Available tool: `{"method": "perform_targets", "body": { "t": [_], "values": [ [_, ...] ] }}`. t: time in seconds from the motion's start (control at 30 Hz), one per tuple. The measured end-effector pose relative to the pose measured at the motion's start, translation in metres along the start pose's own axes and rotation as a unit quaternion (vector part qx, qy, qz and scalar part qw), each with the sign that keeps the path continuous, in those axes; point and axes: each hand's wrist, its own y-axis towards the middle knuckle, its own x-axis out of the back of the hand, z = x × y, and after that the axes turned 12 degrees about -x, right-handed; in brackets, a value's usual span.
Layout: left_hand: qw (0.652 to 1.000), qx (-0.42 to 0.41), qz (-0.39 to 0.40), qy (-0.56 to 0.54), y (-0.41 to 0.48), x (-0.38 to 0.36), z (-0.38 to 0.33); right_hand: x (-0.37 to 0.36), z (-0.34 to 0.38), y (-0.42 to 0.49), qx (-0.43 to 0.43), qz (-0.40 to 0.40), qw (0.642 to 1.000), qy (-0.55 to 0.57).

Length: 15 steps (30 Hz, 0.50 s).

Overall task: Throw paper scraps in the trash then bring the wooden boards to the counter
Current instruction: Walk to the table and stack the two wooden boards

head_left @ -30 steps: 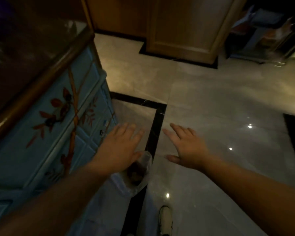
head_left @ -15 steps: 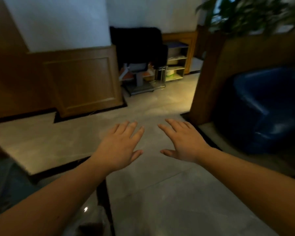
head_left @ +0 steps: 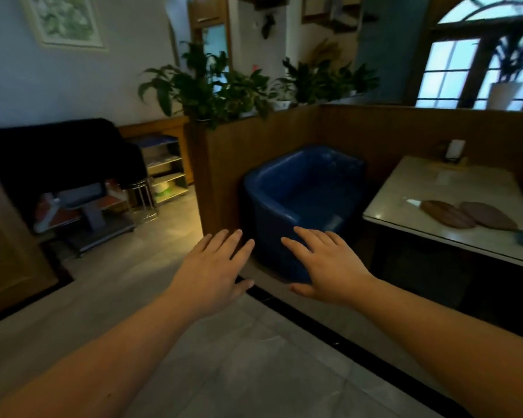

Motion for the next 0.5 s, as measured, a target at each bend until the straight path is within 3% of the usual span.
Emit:
{"method": "perform_targets", "body": {
  "t": [0.5],
  "values": [
    [0.977, -0.183, -0.065, -0.085, 0.289, -0.082, -0.037, -0.064, -0.218, 0.058, -0.170, 0.047, 0.982, -0.060]
  ]
}}
